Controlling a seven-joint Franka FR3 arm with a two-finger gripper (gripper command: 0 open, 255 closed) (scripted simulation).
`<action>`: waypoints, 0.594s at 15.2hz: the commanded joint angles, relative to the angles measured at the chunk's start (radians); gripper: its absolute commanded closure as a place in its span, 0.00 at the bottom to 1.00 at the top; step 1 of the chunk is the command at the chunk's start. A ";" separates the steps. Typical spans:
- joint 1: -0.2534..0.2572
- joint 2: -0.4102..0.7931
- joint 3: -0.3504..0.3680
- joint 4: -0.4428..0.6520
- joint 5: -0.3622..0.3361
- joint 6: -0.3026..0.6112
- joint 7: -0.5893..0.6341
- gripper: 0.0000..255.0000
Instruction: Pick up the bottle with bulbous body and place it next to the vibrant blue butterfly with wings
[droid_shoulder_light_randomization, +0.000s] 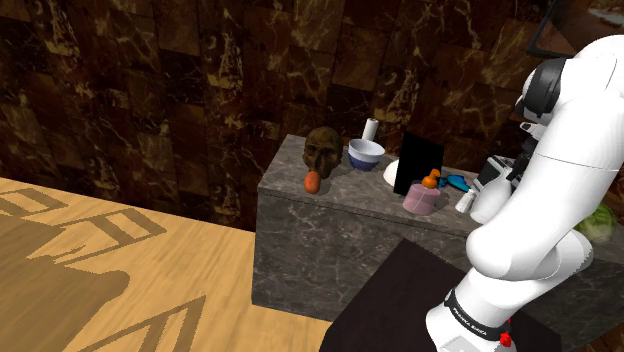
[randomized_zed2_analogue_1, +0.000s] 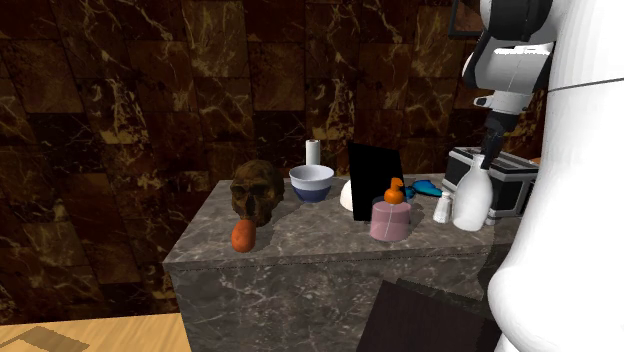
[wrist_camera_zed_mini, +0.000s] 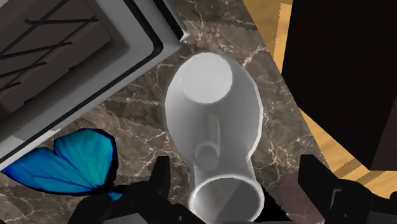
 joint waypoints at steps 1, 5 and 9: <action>0.000 0.000 0.000 0.000 0.000 0.000 0.000 0.00; 0.006 -0.043 -0.019 0.089 -0.049 -0.111 0.033 0.00; 0.006 -0.043 -0.019 0.089 -0.049 -0.111 0.033 0.00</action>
